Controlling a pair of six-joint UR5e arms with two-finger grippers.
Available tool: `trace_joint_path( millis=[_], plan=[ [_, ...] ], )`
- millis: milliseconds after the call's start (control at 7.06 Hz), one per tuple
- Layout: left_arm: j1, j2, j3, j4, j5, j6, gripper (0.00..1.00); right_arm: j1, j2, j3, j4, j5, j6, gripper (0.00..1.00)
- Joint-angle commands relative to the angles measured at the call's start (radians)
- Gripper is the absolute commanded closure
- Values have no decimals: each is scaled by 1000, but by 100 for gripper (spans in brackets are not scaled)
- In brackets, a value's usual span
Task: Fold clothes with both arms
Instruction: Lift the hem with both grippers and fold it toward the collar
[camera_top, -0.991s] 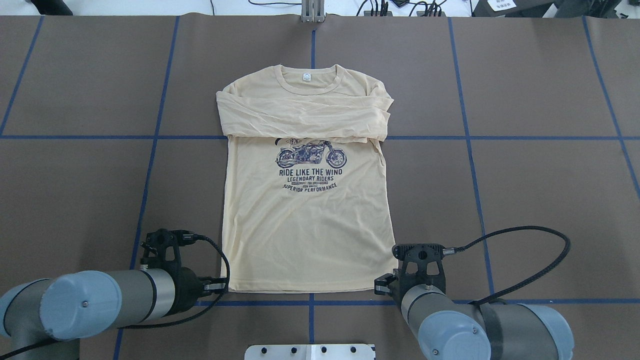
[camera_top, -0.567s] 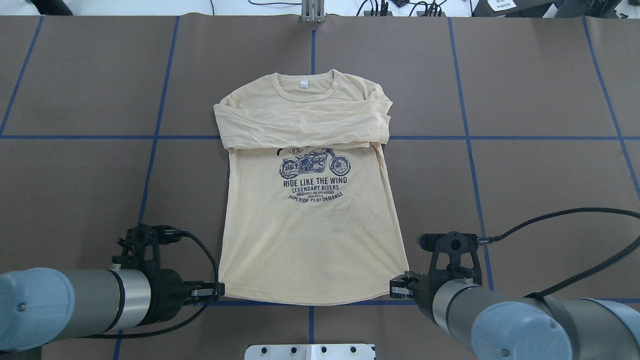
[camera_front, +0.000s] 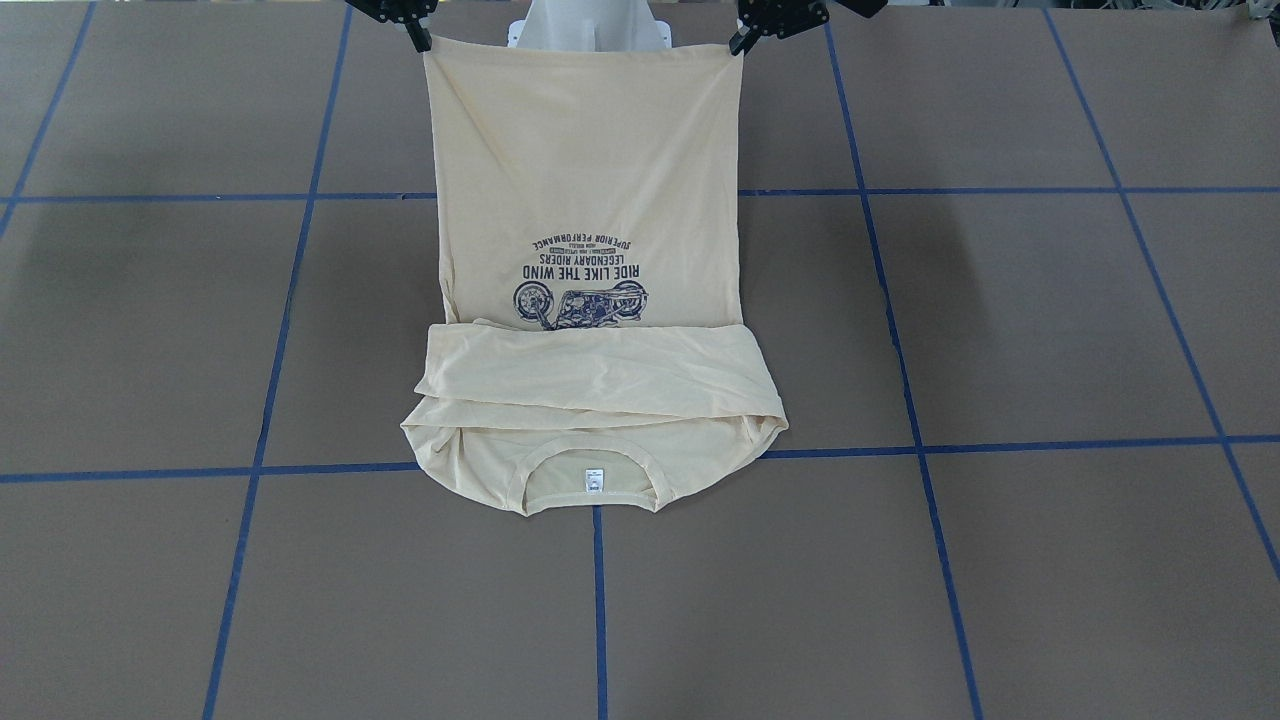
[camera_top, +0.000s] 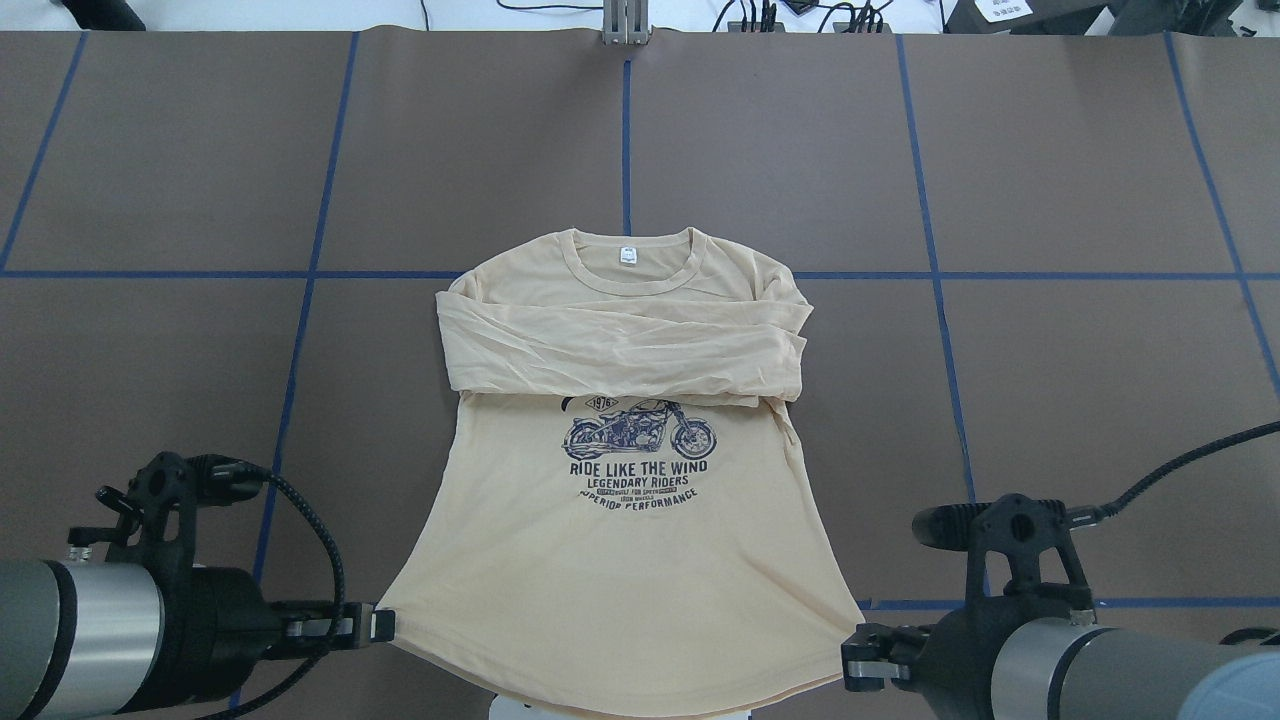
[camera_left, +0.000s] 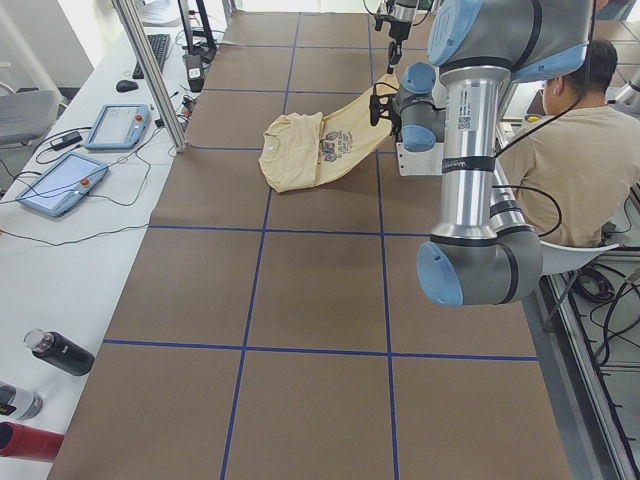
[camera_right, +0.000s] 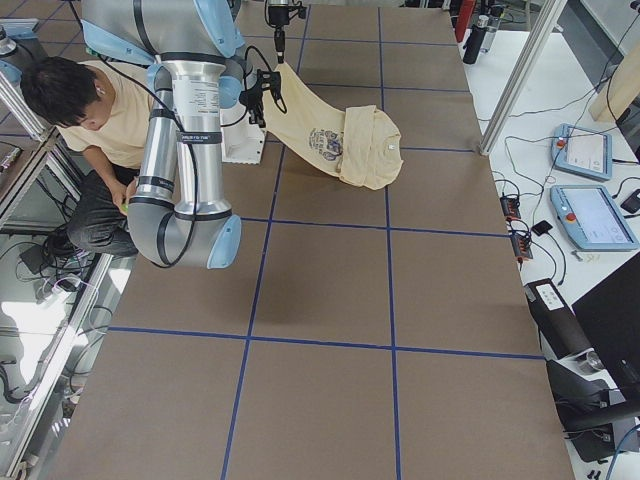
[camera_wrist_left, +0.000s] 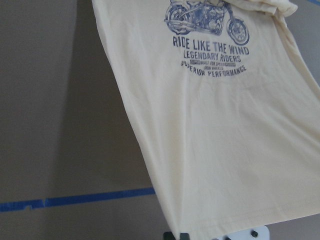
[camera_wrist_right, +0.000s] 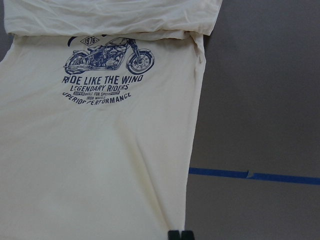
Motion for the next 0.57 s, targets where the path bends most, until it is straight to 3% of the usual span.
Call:
trace_joint_path(
  millis=[0, 142, 425],
  plan=[
    [-88, -56, 68, 31, 2, 2, 100, 105, 26, -56, -8, -5, -2, 100],
    [-153, -114, 163, 31, 3, 6, 100, 174, 74, -108, -6, -3, -3, 100],
    [-274, -289, 355, 31, 5, 6, 100, 336, 246, -308, -2, 1, -50, 100]
  ],
)
